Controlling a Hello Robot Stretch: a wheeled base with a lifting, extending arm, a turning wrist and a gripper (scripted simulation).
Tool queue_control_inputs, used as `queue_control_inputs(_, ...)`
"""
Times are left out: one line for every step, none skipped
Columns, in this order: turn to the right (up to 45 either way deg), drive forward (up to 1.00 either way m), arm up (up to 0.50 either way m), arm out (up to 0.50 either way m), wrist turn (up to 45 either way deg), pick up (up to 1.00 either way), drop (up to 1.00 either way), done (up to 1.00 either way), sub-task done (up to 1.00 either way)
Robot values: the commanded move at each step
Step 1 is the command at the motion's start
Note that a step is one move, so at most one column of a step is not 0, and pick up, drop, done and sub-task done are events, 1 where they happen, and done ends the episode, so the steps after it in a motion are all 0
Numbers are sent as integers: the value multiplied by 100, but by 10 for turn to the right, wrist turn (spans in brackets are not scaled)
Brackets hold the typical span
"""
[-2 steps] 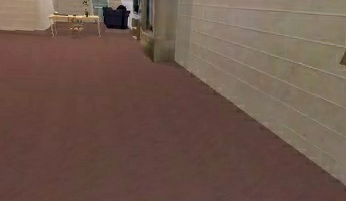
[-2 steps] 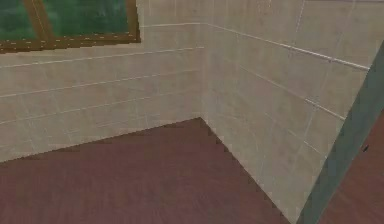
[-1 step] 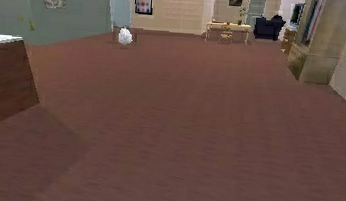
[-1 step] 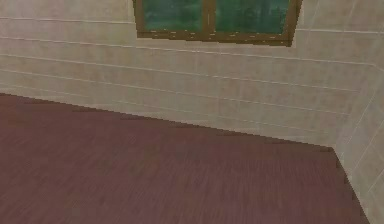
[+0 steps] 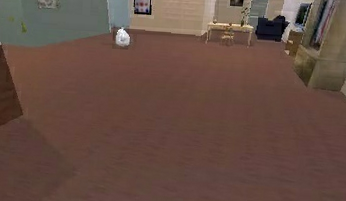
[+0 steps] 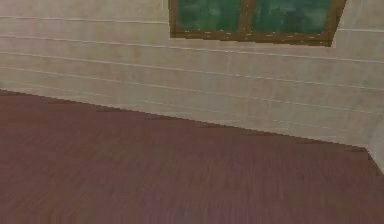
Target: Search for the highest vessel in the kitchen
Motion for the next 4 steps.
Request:
queue_control_inputs(-300, 0, 0, 0, 0, 0, 0, 0, 0)
queue_control_inputs(0, 100, 0, 0, 0, 0, 0, 0, 0)
queue_control_inputs(0, 100, 0, 0, 0, 0, 0, 0, 0)
queue_control_inputs(0, 100, 0, 0, 0, 0, 0, 0, 0)
